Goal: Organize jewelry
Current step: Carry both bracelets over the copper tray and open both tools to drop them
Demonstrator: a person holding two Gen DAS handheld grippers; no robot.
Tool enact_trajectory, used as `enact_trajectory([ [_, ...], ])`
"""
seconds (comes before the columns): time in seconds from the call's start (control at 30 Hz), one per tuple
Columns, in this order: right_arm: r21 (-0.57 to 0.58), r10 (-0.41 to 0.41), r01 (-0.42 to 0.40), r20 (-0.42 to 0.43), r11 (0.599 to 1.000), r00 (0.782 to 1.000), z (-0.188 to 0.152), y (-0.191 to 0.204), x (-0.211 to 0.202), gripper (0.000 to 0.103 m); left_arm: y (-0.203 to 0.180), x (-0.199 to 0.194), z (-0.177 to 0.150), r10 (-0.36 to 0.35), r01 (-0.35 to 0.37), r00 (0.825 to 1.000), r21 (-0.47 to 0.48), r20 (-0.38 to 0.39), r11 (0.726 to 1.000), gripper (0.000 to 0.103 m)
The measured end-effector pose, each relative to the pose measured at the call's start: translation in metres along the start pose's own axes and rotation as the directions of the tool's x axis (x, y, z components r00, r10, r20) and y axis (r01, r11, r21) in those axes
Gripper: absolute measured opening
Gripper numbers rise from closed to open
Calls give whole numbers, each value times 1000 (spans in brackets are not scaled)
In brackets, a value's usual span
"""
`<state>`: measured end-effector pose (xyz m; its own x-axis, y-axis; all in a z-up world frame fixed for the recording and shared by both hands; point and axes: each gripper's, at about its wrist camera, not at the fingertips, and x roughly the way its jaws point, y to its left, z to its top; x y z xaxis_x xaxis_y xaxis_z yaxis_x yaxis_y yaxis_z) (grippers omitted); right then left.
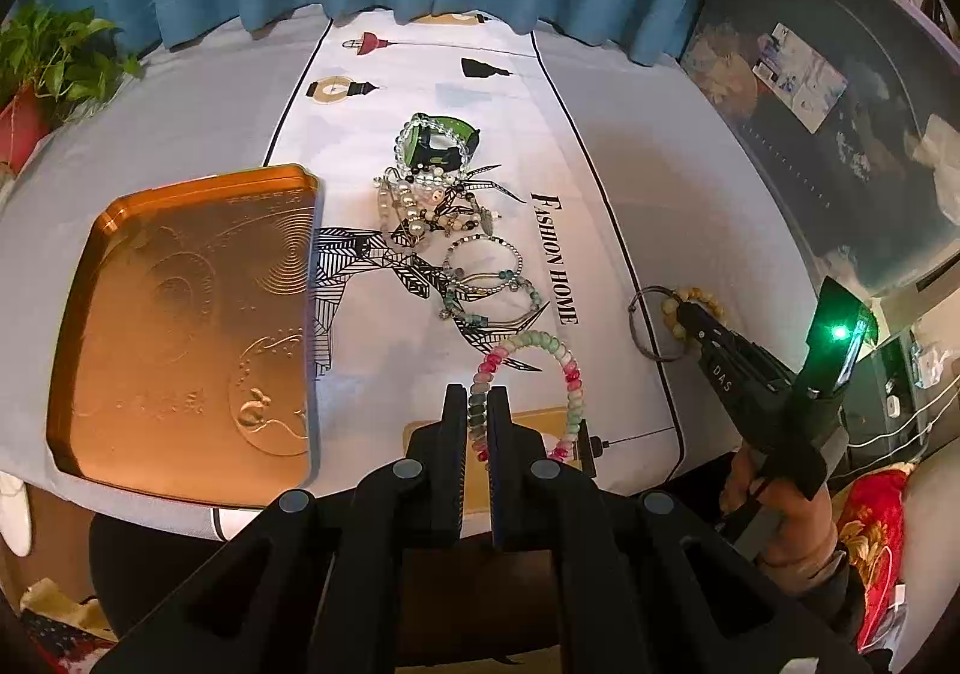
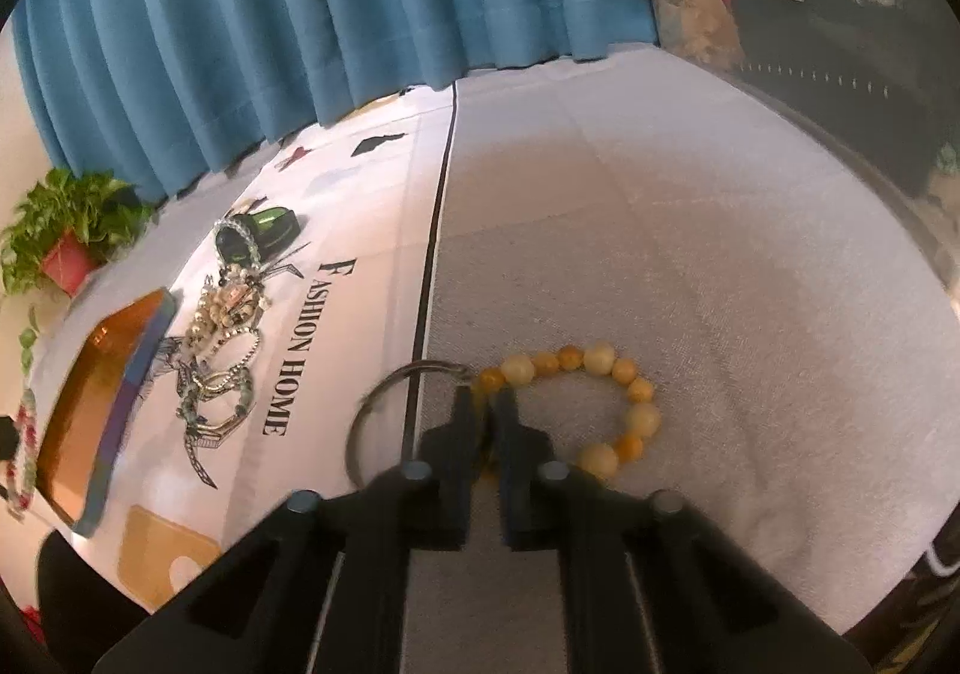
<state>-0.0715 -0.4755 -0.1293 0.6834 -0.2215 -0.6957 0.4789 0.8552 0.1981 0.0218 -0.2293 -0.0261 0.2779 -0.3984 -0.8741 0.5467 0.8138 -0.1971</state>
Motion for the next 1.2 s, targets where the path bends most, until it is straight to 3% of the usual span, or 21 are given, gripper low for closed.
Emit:
enact_trajectory([
  [0.13, 41, 30, -31, 31, 999, 999, 2, -4, -15, 4, 7, -11, -1, 0, 1, 1000, -8, 30, 1000, 4],
  [0.3, 7, 18, -19, 95, 1000, 995, 14, 2, -52, 4, 21, -29, -4, 1, 1, 998, -28, 67, 1000, 4],
  [0.53, -44, 16, -12, 97, 999, 995, 9, 26, -90, 4, 44, -59, -23, 42, -37, 990, -36, 133, 999, 4],
  [0.9, -200, 123, -116, 26, 973, 992, -8, 133, -102, 4, 115, -100, -56, 125, -104, 969, -105, 215, 989, 4],
  [1.2, -314, 211, -216, -51, 925, 976, -3, 239, -82, 4, 190, -94, -46, 145, -105, 962, -177, 233, 979, 4],
])
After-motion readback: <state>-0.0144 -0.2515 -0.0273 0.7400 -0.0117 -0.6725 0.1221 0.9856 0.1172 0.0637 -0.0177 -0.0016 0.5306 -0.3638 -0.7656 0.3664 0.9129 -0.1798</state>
